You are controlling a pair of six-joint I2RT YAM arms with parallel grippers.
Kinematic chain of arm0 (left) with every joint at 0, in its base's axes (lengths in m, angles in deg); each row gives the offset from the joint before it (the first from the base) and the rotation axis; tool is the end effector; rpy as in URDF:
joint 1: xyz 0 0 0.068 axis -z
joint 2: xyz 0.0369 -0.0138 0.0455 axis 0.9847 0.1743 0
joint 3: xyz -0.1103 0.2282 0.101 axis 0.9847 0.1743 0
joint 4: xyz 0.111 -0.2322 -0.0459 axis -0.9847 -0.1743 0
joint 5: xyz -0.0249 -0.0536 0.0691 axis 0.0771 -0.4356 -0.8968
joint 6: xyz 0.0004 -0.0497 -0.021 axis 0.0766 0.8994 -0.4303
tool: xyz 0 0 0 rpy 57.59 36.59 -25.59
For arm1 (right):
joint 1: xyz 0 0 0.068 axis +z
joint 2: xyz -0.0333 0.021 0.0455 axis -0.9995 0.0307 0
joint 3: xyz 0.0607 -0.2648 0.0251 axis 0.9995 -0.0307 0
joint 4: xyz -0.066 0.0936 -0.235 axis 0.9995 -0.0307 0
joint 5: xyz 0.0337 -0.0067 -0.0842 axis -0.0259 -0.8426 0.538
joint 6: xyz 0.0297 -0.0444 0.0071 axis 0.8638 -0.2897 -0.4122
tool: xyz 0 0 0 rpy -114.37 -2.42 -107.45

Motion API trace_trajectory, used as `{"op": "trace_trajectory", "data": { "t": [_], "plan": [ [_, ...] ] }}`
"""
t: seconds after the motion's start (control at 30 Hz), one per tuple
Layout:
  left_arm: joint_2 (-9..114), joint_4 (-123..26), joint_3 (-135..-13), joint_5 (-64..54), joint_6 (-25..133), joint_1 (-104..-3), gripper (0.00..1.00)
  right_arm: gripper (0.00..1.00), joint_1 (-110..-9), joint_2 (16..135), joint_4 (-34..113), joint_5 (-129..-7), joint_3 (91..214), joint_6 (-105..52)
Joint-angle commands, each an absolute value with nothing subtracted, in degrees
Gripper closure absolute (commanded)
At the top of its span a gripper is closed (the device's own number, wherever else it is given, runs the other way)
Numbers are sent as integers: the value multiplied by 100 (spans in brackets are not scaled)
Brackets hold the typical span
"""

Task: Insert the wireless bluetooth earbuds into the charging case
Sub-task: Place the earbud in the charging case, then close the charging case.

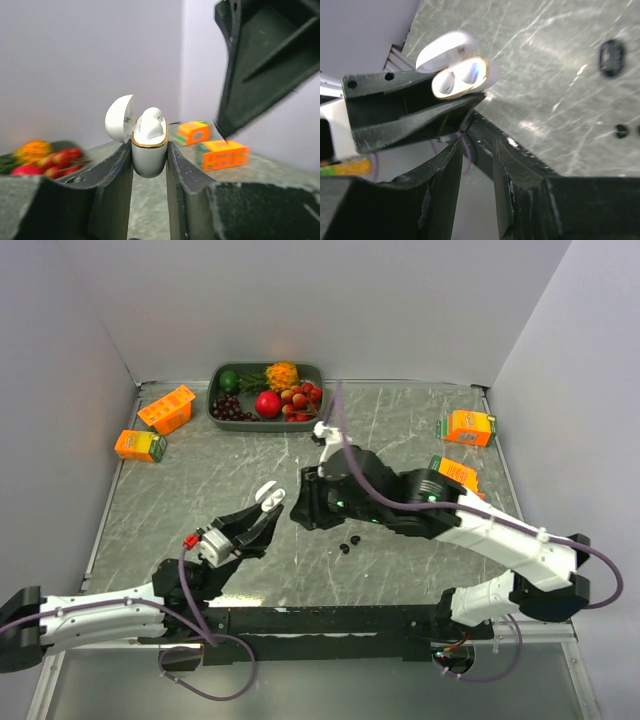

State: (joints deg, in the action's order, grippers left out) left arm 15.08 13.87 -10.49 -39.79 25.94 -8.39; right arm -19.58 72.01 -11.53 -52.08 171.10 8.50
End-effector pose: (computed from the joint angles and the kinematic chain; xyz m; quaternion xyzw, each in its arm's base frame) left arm 0.0595 -0.1283 0.2705 0.1627 0.4617 -0.3098 0.8151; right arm 0.1031 0.2494 0.4362 -0.1698 0.8687 0.3409 0.3168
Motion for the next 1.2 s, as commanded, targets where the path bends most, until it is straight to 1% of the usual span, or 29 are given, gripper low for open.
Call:
{"op": "trace_trajectory", "data": {
  "t": [0.0,0.03,0.1,0.13,0.17,0.27,0.4,0.63,1.17],
  "plan": [
    [819,-572,-1599,-2829,3843,-895,99,64,-1942,6468,-1021,-4526,17291,-294],
    [756,-812,-1651,-2697,4124,-895,99,67,-1951,6433,-951,-4395,17282,-417],
    [660,-1470,-1845,-2407,4484,-903,99,81,-1960,6476,-994,-4262,17404,-690],
    [650,-1604,-1906,-2310,4521,-903,99,89,-1960,6572,-1012,-4096,17457,-778],
    [668,-1736,-1985,-2161,4557,-903,99,100,-1969,6617,-1047,-4016,17553,-900],
    [729,-2018,-2100,-1897,4601,-903,99,100,-2004,6828,-995,-3858,17712,-1155],
    [905,-2230,-2232,-1765,4531,-895,99,100,-2056,7126,-968,-3962,17905,-1358],
    [896,-2002,-2171,-1861,4285,-895,99,100,-2118,7575,-1082,-4349,17836,-1341],
    [817,-1430,-1977,-2450,3863,-903,99,100,-2066,7479,-1056,-4912,17229,-1051]
  ]
}}
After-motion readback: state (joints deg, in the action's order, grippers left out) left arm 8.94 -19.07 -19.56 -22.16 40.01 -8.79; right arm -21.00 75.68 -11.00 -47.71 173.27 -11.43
